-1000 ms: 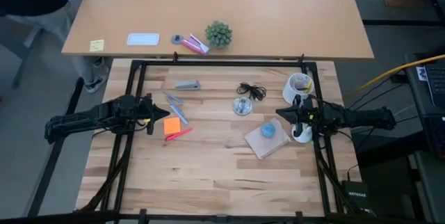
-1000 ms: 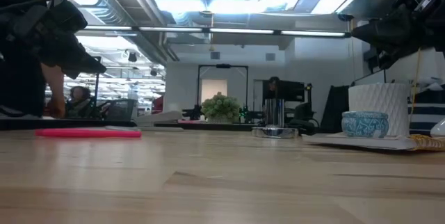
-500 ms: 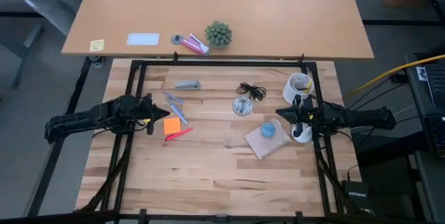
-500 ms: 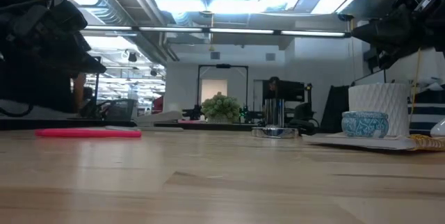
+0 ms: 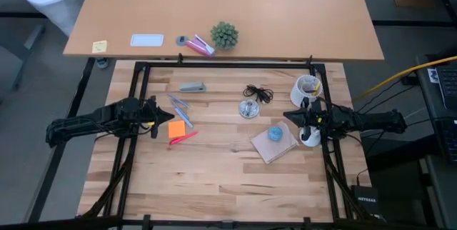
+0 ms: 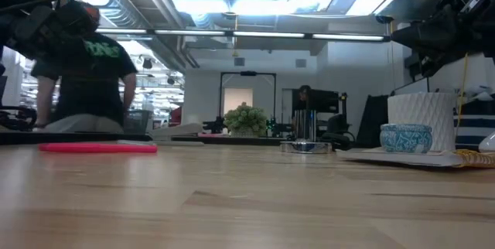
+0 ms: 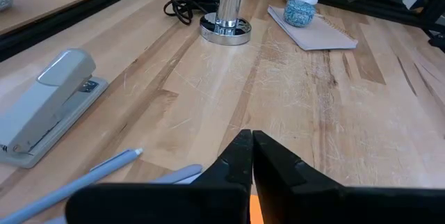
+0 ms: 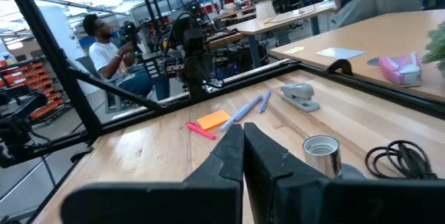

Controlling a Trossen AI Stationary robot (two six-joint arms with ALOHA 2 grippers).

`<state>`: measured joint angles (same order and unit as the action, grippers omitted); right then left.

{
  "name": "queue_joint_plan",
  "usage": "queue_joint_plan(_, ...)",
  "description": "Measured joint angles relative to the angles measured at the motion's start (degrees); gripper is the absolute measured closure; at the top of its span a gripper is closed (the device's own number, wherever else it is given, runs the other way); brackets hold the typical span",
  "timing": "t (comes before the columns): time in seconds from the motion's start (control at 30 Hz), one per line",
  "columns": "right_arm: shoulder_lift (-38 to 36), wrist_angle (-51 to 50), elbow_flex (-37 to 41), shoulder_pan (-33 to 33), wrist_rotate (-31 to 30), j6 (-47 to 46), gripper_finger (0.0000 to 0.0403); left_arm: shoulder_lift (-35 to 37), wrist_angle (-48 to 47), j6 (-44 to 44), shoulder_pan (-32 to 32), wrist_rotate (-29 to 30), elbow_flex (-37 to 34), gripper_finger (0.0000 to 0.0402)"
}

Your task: Screw lightbulb

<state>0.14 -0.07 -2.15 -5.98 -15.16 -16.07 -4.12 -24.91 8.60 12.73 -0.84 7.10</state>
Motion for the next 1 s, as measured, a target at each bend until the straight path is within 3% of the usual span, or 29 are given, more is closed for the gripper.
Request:
queue_joint_plan(0.2,0.0,0.4,-0.1,0.0,-5.0,-0.2,0.0397,0.0,0.0,0.0,0.0,0.0,0.0,0.0398)
queue_joint_plan(0.43,0.0,8.8,0.1,0.0,-4.9,-1.3,0.0397,0.0,0.0,0.0,0.0,0.0,0.0,0.0398)
queue_joint_plan(0.7,0.0,21.9,-0.7,0.0,-4.5,12.7,0.0397,0.0,0.0,0.0,0.0,0.0,0.0,0.0398)
queue_joint_plan(0.83,0.4,14.4,-6.3,0.0,-2.9,23.8,0.0396,0.0,0.0,0.0,0.0,0.0,0.0,0.0398)
queue_joint_plan(1.0,4.3,0.1,-16.7,0.0,-8.0,26.0,0.0354,0.0,0.0,0.0,0.0,0.0,0.0,0.0398)
